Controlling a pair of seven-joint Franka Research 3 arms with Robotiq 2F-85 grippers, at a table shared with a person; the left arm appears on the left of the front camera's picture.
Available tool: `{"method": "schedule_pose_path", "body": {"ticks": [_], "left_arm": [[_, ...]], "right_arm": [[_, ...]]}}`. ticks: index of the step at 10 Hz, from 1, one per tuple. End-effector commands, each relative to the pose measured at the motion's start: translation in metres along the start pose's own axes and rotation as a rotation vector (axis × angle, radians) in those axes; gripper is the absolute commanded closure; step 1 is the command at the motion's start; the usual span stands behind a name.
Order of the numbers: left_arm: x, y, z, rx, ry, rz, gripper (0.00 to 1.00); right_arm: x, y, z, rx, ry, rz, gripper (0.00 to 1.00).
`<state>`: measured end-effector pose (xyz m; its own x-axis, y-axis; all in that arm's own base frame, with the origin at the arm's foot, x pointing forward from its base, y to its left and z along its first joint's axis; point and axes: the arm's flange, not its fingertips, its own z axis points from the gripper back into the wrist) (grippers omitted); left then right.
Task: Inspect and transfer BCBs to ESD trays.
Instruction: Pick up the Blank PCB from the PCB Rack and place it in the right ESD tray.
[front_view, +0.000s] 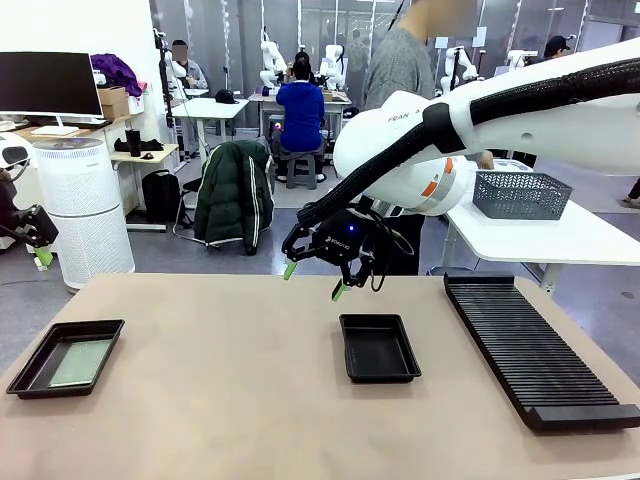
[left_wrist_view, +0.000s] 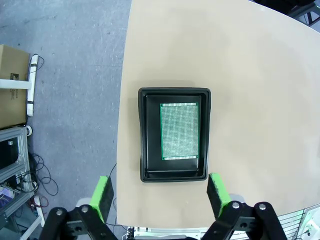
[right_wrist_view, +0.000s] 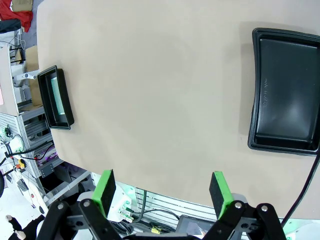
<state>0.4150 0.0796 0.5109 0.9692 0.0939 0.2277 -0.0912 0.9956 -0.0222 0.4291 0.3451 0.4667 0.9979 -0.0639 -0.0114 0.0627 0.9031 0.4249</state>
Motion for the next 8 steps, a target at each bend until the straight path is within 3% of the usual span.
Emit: {"method": "schedule_pose_path", "body": {"ticks": [1, 8], "left_arm": [[-0.0014, 0.0005, -0.0031, 0.001, -0.012, -0.002, 0.0], [-0.0014, 0.0005, -0.0031, 0.001, -0.012, -0.002, 0.0]], "right_arm": [[-0.0007, 0.0009, 0.0008, -0.006, -0.004, -0.012, 0.0], [-0.0007, 0.0009, 0.0008, -0.006, -0.004, -0.012, 0.0]]}}
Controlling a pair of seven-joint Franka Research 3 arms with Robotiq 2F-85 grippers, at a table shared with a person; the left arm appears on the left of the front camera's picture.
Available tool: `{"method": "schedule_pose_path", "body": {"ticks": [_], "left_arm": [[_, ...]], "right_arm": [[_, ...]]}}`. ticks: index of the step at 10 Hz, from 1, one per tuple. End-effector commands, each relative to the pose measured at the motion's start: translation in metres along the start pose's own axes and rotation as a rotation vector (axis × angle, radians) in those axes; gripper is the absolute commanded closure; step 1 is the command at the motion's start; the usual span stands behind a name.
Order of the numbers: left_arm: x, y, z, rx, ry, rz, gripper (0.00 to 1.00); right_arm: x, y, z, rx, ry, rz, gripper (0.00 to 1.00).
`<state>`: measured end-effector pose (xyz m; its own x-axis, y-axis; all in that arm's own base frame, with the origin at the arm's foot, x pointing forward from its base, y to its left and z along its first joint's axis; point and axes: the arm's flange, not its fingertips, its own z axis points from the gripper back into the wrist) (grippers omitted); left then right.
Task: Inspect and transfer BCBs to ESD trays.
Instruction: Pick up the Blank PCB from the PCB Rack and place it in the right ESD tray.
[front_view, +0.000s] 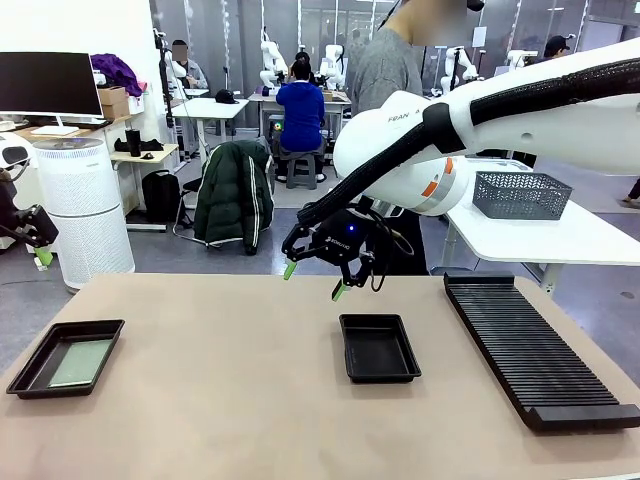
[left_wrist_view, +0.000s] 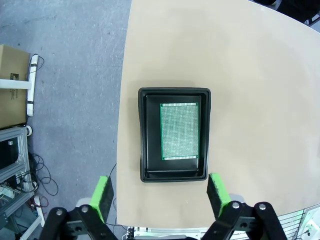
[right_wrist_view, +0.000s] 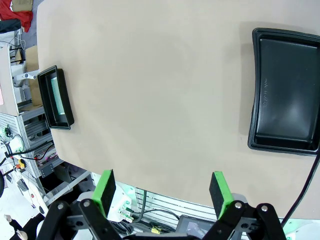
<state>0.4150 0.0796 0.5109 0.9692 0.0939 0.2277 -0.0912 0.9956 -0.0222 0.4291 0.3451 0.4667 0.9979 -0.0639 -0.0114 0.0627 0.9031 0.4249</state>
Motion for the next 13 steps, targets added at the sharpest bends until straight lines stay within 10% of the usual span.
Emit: {"method": "schedule_pose_path", "body": {"ticks": [1, 13], "left_arm": [[-0.0014, 0.0005, -0.0031, 0.001, -0.012, -0.002, 0.0], [-0.0014, 0.0005, -0.0031, 0.001, -0.012, -0.002, 0.0]], "right_arm": [[-0.0007, 0.0009, 0.0008, -0.006, -0.004, -0.012, 0.0], [-0.0007, 0.0009, 0.0008, -0.006, -0.004, -0.012, 0.0]]}}
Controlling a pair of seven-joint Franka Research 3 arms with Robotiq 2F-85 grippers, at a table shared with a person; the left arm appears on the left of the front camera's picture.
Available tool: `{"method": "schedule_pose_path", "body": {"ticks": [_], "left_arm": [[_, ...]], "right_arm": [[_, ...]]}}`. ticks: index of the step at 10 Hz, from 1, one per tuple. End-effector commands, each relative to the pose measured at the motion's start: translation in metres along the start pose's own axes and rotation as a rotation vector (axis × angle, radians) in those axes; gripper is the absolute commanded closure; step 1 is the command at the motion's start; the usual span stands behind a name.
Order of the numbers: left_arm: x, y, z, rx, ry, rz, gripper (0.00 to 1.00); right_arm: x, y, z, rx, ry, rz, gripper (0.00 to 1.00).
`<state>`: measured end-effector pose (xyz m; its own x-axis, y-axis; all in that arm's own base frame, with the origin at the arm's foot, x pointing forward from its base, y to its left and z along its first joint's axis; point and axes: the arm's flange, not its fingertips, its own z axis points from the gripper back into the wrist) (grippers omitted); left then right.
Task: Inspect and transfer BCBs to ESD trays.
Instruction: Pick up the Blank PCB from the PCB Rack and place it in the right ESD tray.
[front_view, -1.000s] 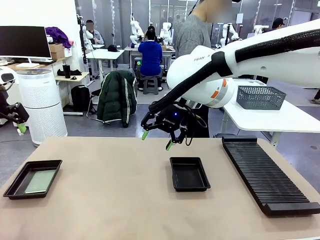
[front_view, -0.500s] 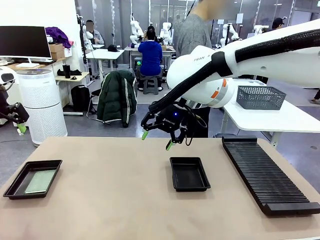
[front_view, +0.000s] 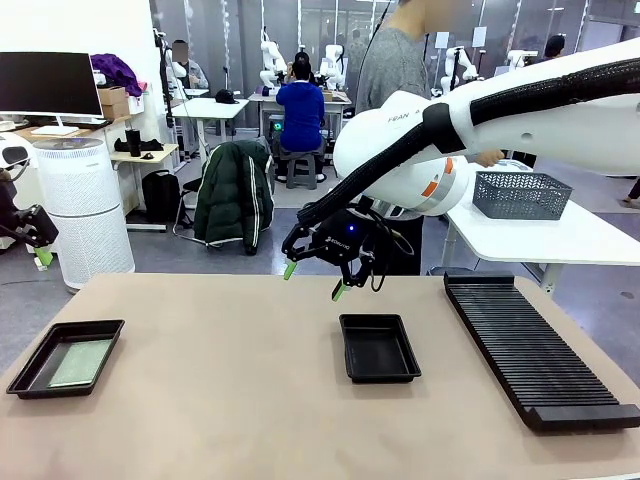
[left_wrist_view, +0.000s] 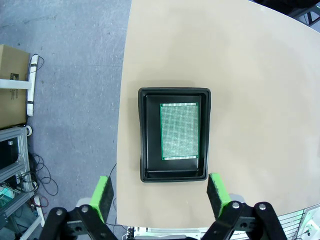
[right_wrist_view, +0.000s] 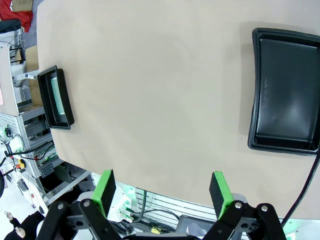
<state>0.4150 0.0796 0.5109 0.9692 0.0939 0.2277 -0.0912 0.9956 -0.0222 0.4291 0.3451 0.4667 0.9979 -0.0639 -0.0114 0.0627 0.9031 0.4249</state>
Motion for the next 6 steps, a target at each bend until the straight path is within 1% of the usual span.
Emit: {"method": "schedule_pose_path", "body": {"ticks": [1, 6], "left_arm": [[-0.0014, 0.0005, -0.0031, 0.001, -0.012, -0.002, 0.0], [-0.0014, 0.0005, -0.0031, 0.001, -0.012, -0.002, 0.0]], "right_arm": [[-0.0007, 0.0009, 0.0008, -0.006, -0.004, -0.012, 0.0], [-0.0007, 0.0009, 0.0008, -0.006, -0.004, -0.012, 0.0]]}}
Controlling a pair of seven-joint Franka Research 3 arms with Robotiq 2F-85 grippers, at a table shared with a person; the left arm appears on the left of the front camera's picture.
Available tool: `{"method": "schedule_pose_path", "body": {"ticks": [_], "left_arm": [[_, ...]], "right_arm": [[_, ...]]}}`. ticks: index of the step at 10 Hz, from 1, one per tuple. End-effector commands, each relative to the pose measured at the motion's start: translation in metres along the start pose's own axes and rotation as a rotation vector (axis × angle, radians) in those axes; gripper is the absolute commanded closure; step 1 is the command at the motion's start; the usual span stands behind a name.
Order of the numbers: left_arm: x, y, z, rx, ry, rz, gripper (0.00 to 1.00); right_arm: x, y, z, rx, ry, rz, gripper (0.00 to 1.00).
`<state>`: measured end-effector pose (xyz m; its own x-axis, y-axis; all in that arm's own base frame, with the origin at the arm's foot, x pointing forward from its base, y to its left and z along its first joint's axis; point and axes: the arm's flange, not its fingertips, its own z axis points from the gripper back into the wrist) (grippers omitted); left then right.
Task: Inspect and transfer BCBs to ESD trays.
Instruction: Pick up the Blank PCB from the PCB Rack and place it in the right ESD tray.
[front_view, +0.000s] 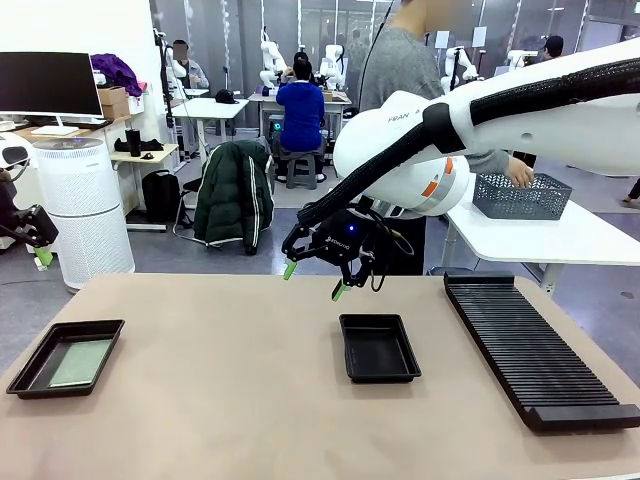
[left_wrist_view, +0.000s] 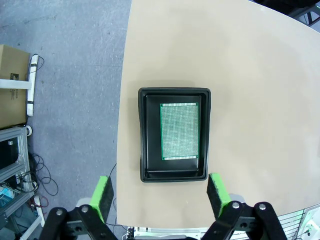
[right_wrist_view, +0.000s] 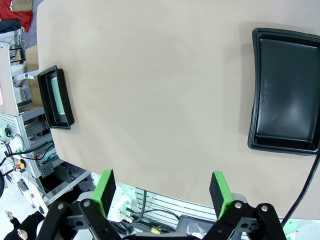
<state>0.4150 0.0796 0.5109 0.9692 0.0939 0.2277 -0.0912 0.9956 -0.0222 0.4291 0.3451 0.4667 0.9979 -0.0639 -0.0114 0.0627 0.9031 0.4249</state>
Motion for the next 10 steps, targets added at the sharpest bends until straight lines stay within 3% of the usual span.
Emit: {"method": "schedule_pose_path", "body": {"ticks": [1, 10], "left_arm": [[-0.0014, 0.0005, -0.0031, 0.001, -0.012, -0.002, 0.0], [-0.0014, 0.0005, -0.0031, 0.001, -0.012, -0.002, 0.0]], "right_arm": [[-0.0007, 0.0009, 0.0008, -0.006, -0.004, -0.012, 0.0], [-0.0007, 0.0009, 0.0008, -0.006, -0.004, -0.012, 0.0]]}}
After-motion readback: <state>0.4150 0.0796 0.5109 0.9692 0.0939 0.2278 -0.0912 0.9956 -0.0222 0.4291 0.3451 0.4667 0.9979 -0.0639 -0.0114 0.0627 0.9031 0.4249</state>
